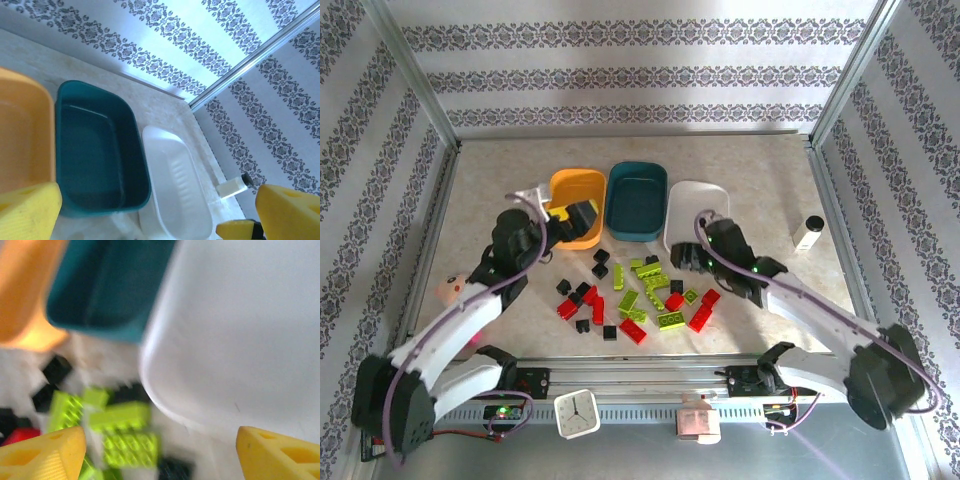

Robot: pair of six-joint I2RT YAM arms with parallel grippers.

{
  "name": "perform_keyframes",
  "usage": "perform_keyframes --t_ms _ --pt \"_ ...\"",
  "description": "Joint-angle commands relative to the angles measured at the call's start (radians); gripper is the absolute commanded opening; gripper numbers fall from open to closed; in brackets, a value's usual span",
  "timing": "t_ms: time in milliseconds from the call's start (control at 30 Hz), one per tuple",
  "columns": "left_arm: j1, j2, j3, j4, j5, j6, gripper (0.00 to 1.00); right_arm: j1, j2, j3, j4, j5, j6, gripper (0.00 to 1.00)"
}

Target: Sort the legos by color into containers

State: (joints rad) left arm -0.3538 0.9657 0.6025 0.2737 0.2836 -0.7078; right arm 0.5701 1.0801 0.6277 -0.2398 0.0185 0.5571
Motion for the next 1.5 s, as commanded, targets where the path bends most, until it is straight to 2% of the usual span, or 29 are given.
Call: perform_keyframes --t_ms 0,133,233,333,567,667,833,1167,1300,1467 --pt "-0.012 -0.19 -0.123 -0.123 -0.038 0.007 0.99 0.033 -0.131 -0.095 -0.181 0.184 0.087 0.75" --pt "-0.012 -0.414 -0.247 -0.204 -0.094 -0.018 0.99 0.063 -0.21 -0.158 -0.262 0.215 0.151 0.73" --pt "-0.011 -0.539 -0.322 -0.216 -0.116 -0.056 0.99 0.069 -0.188 -0.18 -0.276 0.228 0.164 0.74" --pt "-0.012 -0.602 -0.359 -0.235 -0.138 -0.073 0.99 0.071 -0.143 -0.199 -0.223 0.199 0.167 0.75" --pt "-0.012 -0.595 -0.359 -0.255 -0.134 -0.073 0.99 0.038 -0.055 -0.172 -0.099 0.248 0.153 0.77" --pt "-0.011 -0.594 -0.359 -0.257 -0.125 -0.073 0.99 -0.02 0.013 -0.134 -0.047 0.208 0.129 0.76" --pt "-0.013 -0.594 -0.372 -0.263 -0.122 -0.08 0.99 -0.063 0.141 -0.066 0.013 0.179 0.094 0.76" --pt "-0.011 -0.594 -0.383 -0.268 -0.119 -0.091 0.99 -0.101 0.346 0.075 0.089 0.156 0.056 0.75" --pt "-0.011 -0.594 -0.383 -0.271 -0.12 -0.093 0.99 -0.107 0.36 0.094 0.077 0.153 0.04 0.76" --pt "-0.012 -0.594 -0.385 -0.272 -0.112 -0.098 0.99 -0.081 0.21 0.01 -0.004 0.15 0.046 0.77"
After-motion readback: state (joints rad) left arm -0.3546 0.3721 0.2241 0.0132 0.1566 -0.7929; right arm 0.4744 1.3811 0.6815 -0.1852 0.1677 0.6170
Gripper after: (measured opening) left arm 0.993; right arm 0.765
